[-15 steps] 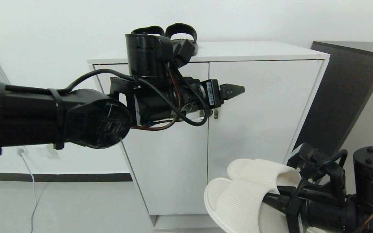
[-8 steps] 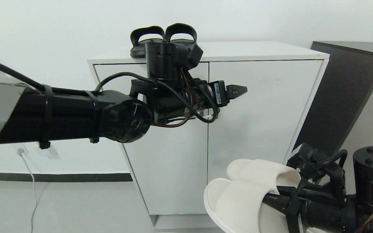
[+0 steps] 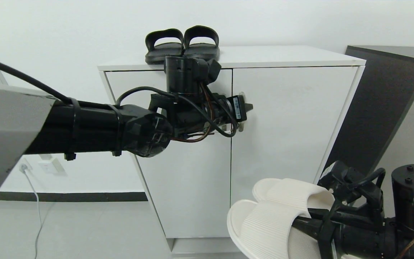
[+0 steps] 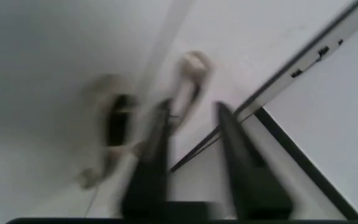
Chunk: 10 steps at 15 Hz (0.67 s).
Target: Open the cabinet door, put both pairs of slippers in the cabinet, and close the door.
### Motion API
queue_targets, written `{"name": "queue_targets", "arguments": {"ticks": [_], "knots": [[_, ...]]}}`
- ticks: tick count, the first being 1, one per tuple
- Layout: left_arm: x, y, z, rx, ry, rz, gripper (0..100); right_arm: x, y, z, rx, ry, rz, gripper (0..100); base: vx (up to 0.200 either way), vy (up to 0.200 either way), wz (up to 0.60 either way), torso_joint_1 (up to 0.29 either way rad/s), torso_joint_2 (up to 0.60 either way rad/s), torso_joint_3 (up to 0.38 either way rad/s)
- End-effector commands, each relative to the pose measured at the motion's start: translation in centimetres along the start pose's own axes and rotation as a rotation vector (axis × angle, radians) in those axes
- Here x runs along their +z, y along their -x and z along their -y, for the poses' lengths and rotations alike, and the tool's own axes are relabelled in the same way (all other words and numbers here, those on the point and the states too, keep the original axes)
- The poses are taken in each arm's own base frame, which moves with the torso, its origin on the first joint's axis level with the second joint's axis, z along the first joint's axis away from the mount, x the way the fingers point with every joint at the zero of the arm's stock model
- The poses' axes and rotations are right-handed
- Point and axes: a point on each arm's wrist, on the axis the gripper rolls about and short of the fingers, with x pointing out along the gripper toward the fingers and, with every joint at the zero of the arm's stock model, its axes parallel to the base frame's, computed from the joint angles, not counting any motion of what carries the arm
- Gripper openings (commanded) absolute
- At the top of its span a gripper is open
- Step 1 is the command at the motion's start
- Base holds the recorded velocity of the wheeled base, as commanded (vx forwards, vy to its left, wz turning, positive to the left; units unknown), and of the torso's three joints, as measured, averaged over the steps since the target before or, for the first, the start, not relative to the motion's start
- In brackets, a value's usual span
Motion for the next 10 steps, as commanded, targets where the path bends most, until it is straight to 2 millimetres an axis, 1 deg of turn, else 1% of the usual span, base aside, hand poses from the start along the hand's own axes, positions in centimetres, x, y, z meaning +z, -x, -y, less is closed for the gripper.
{"name": "queue_targets", "arguments": {"ticks": [1,3,5,6,7,8,10], "knots": [[0.2,0.7,0.3,-0.009,0.001,-0.001,0,-0.1,0.0,0.0,0.000,0.000,-0.003,0,0.000,0.000,0.00,0.000,0.00,0.000],[0.1,2.0,0.8,-0.012,0.002,-0.010,0,-0.2,0.1,-0.1,0.022,0.001,-0.003,0,0.000,0.000,0.00,0.000,0.00,0.000],[0.1,3.2,1.4,-0.022,0.001,-0.015,0,-0.2,0.8,-0.2,0.077,0.001,0.008,0,0.000,0.000,0.00,0.000,0.00,0.000],[0.1,4.2,2.0,-0.031,0.000,-0.017,0,-0.3,1.2,-0.3,0.100,0.011,0.014,0,0.000,0.000,0.00,0.000,0.00,0.000],[0.1,4.3,2.0,-0.031,0.000,-0.017,0,-0.3,1.3,-0.3,0.100,0.013,0.016,0,0.000,0.000,0.00,0.000,0.00,0.000],[0.0,5.5,2.4,-0.036,-0.001,-0.022,0,-0.4,1.5,-0.3,0.108,0.043,0.020,0,0.000,0.000,0.00,0.000,0.00,0.000],[0.1,7.4,2.8,-0.038,-0.001,-0.020,0,-0.5,1.5,-0.3,0.108,0.045,0.016,0,0.000,0.000,0.00,0.000,0.00,0.000]]}}
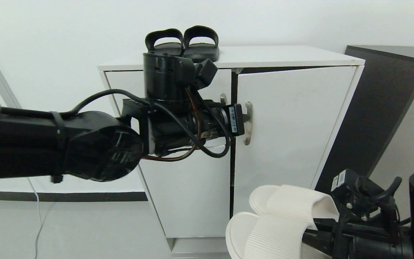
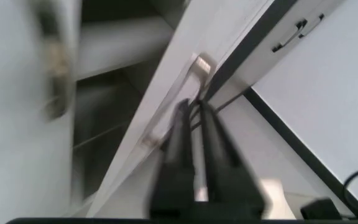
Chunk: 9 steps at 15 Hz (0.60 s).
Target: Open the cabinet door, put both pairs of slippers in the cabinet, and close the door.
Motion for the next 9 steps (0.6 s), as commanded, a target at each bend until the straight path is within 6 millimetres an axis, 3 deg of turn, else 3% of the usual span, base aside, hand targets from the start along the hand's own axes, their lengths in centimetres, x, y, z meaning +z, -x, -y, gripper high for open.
{"name": "queue_targets", "arguments": {"ticks": [1,4,9], "knots": [[0.8,3.2,1.0,-0.016,-0.006,0.028,0,0.0,0.2,0.0,0.001,0.003,0.006,0,0.000,0.000,0.00,0.000,0.00,0.000],[1.0,4.5,0.9,-0.009,-0.006,0.039,0,0.1,0.2,0.0,0.001,0.004,0.007,0,0.000,0.000,0.00,0.000,0.00,0.000],[1.7,2.5,-2.2,0.042,0.065,0.084,0,0.0,0.2,-0.1,0.001,0.006,0.007,0,0.000,0.000,0.00,0.000,0.00,0.000]]}}
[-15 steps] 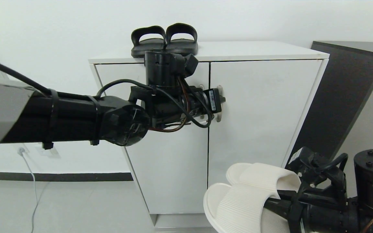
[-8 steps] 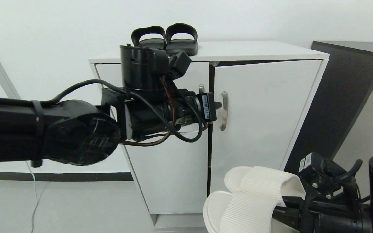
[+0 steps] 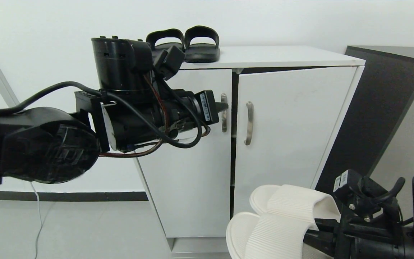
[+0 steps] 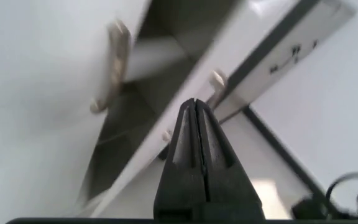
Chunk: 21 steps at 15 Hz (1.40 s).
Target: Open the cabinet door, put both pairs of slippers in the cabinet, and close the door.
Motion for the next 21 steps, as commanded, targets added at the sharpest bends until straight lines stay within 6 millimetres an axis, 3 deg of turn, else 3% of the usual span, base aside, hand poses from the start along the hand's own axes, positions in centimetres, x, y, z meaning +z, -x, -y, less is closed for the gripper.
{"name": "queue_targets", "arguments": {"ticks": [1,6,14,18,21], "knots": [[0.2,-1.5,-1.4,0.020,0.030,0.026,0,0.0,0.0,0.0,0.001,0.000,0.001,0,0.000,0.000,0.00,0.000,0.00,0.000],[0.4,-4.2,-1.8,0.002,0.041,0.043,0,0.0,0.0,0.0,0.001,0.002,0.001,0,0.000,0.000,0.00,0.000,0.00,0.000],[0.4,-6.2,-0.9,-0.035,0.034,0.055,0,-0.2,0.0,-0.1,0.001,0.022,-0.009,0,0.000,0.000,0.00,0.000,0.00,0.000],[-0.1,-6.1,-0.5,-0.036,0.035,0.042,0,-0.3,0.0,-0.4,0.015,0.027,-0.015,0,-0.200,0.000,0.00,0.005,0.00,0.001],[-0.9,-4.6,2.5,-0.106,0.029,0.010,0,-0.4,0.0,-0.4,0.015,0.027,-0.018,0,-0.200,0.000,0.00,-0.004,0.00,0.001]]}}
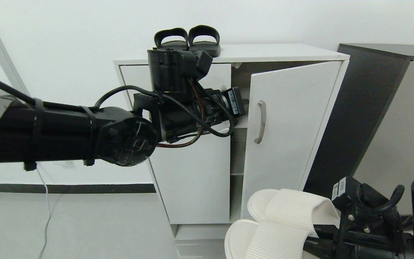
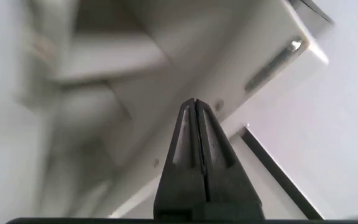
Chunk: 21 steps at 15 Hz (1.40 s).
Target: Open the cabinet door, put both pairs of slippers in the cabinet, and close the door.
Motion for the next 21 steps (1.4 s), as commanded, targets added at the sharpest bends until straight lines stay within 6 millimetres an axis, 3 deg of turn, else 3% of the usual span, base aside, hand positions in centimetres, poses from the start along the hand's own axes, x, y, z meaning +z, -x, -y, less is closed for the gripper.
{"name": "queue_targets", "arguments": {"ticks": [1,4,9,11,13,17,20,21], "knots": [[-0.3,1.8,3.5,-0.088,-0.008,-0.018,0,0.0,0.0,-0.1,0.003,0.001,0.000,0,-0.200,0.000,0.00,0.007,0.00,-0.002],[-0.3,2.8,5.1,-0.135,-0.012,-0.018,0,0.0,0.1,-0.2,0.008,0.004,0.006,0,-0.200,0.000,0.00,0.001,0.00,0.004],[0.6,4.1,2.2,-0.059,-0.017,0.050,0,0.1,0.2,-0.2,0.010,0.006,0.013,0,-0.040,0.000,0.00,0.000,0.00,0.000],[1.9,8.8,0.9,0.009,-0.022,0.094,0,0.2,0.1,-0.1,0.005,0.000,0.012,0,0.000,0.000,0.00,0.000,0.00,0.000],[2.0,13.1,0.6,0.056,-0.069,0.117,0,0.1,-0.2,-0.1,0.006,-0.002,0.006,0,0.000,0.000,0.00,0.000,0.00,0.000],[-1.4,25.4,1.9,0.244,-0.147,0.107,0,0.5,-0.3,0.0,-0.001,-0.006,0.015,0,0.000,0.000,0.00,0.000,0.00,0.000],[-4.6,31.5,2.4,0.347,-0.139,0.069,0,0.5,-0.8,0.3,-0.009,-0.014,0.006,0,0.000,0.000,0.00,0.000,0.00,0.000],[-5.4,33.4,2.2,0.479,-0.160,0.100,0,0.5,-0.8,0.3,-0.009,-0.014,0.006,0,0.000,0.000,0.00,0.000,0.00,0.000]]}}
